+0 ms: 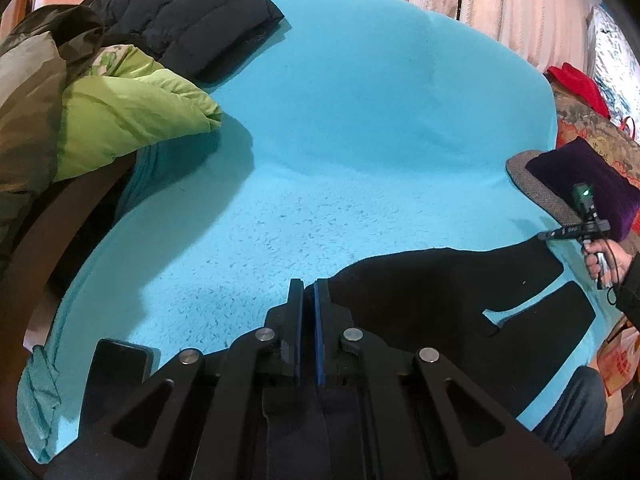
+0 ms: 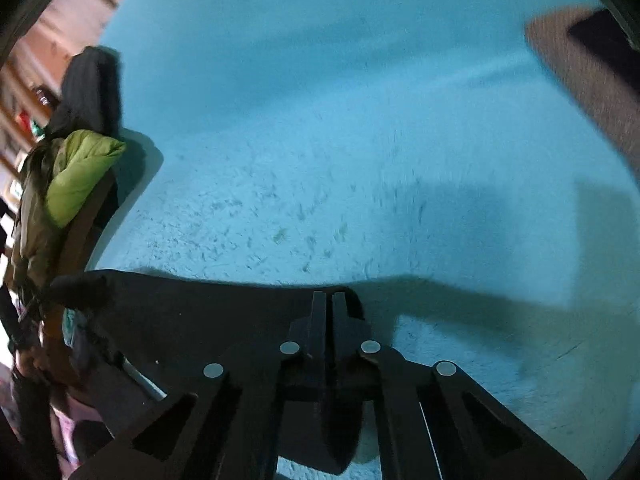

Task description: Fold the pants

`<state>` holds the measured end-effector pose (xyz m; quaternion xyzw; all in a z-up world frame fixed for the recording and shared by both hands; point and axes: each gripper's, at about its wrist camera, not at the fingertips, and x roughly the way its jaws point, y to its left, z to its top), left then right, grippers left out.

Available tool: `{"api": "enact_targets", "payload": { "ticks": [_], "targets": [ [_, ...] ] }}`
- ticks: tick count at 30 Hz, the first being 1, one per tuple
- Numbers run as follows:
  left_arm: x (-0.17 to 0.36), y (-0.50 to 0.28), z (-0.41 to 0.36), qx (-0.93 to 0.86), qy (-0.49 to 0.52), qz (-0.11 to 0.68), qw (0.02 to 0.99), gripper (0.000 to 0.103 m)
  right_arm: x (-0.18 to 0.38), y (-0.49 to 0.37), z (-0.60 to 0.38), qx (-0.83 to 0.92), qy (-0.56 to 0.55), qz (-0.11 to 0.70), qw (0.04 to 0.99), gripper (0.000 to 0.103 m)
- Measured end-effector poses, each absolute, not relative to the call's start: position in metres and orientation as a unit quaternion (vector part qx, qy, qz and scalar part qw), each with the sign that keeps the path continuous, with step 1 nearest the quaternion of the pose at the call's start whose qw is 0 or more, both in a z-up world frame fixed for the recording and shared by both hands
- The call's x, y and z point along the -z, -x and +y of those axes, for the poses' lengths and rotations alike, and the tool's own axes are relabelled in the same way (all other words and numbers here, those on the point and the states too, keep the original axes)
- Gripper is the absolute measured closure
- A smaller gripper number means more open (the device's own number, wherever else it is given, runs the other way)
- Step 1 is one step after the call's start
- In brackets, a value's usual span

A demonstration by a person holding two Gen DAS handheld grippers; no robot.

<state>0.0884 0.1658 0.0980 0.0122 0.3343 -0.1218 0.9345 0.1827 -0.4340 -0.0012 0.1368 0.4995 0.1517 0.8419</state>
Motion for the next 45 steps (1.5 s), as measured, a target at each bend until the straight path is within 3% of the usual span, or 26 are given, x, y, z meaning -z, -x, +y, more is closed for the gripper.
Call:
{"api": "enact_targets", "payload": {
  "ticks": [10, 17, 19, 22, 23, 26, 31, 45],
  "targets": [
    [-0.082, -0.022, 0.181, 0.153, 0.008, 0.303, 0.940, 0.100, -0.063, -0.040, -0.423, -0.214, -0.009, 0.382, 0.899, 0.102],
    [-0.028, 0.031, 0.221, 0.144, 0.146, 0.331, 0.921, 0.098, -0.013, 0.051, -0.410, -0.207, 0.053, 0.414, 0.885, 0.101],
    [-0.015, 0.044, 0.243, 0.128, 0.232, 0.334, 0.905, 0.083, -0.003, 0.057, -0.416, -0.187, 0.047, 0.416, 0.888, 0.096],
    [-0.011, 0.059, 0.263, 0.135, 0.351, 0.317, 0.871, 0.046, 0.001, 0.066, -0.425, -0.167, 0.011, 0.402, 0.900, 0.090],
    [-0.010, 0.062, 0.267, 0.139, 0.388, 0.313, 0.856, 0.040, 0.001, 0.070, -0.432, -0.163, -0.002, 0.395, 0.904, 0.087],
    [0.000, 0.065, 0.268, 0.162, 0.499, 0.315, 0.791, 0.034, 0.005, 0.074, -0.438, -0.147, -0.036, 0.382, 0.912, 0.079],
    [0.031, 0.049, 0.240, 0.184, 0.583, 0.362, 0.704, 0.033, 0.013, 0.076, -0.437, -0.147, -0.059, 0.384, 0.910, 0.079],
    [0.048, 0.035, 0.239, 0.162, 0.591, 0.341, 0.713, 0.037, 0.003, 0.097, -0.439, -0.152, -0.105, 0.374, 0.909, 0.073]
  ]
}}
